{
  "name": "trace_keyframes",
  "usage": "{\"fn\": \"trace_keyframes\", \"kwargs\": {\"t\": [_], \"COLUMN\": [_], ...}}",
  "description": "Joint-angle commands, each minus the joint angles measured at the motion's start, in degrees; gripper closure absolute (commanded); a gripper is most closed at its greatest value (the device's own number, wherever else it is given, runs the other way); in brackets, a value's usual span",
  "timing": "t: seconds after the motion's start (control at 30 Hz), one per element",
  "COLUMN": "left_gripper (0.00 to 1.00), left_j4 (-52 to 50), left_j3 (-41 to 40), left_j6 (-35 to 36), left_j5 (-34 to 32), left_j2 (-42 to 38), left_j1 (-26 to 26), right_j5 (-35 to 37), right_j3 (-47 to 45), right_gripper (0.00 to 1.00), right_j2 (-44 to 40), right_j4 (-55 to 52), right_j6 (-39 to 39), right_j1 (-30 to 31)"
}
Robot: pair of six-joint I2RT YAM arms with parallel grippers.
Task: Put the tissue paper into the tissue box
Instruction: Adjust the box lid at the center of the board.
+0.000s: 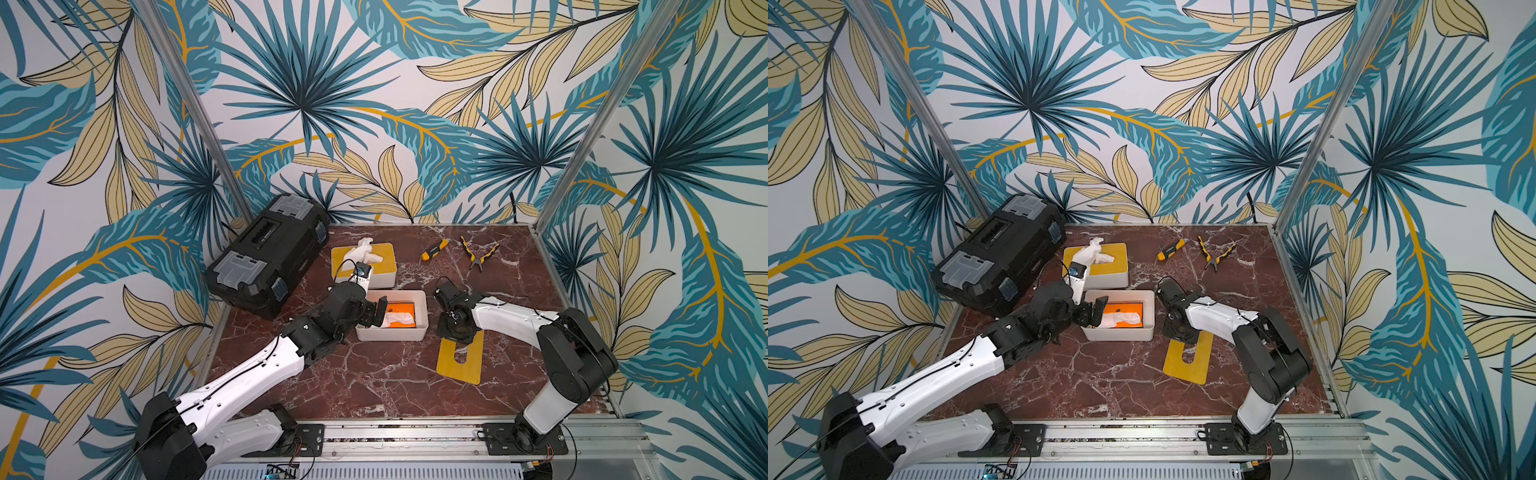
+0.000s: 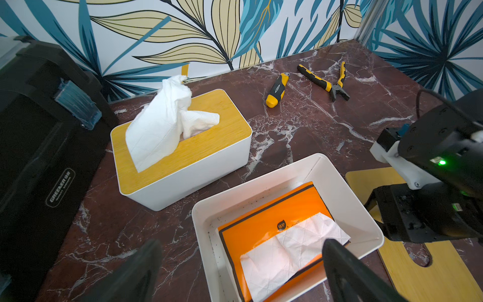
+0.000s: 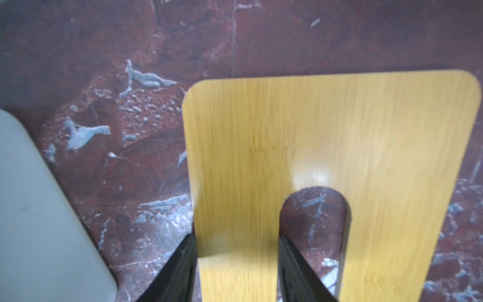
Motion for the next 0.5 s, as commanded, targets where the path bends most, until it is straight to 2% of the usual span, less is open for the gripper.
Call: {"fn": "trace_keyframes", "kwargs": {"t": [0.0,0.07,0.2,0.47], "left_gripper": [0.00,0.00,0.00,0.00], "left_j4": [0.09,0.06,-0.27,-0.46], "left_j3": [-1.55,-1.55,-1.49,-1.73], "left_j6": [0.83,0.85,0.73,0.62], "left_j5": [-0.81,-0.86,-0.81,-0.63], "left_j2": [-0.56,-0.57,-0.81,-1.36], "left_j1": [0.40,0.49,0.58,0.71], "right_j5": [0.42,0.43,0.43,1.58], "right_j3": [-3.70,-3.54,-3.21,-3.46], "right_gripper": [0.43,0.44,0.56,0.69], "right_j2": [2.83,2.98,3.81,-1.41], "right_j4": [-0.77,-0.87,-1.04,-1.83], "right_j6": [0.07,-0.07,0.08,-0.82], "right_j1": [-0.67,-0.67,-0.68,-0.62]}}
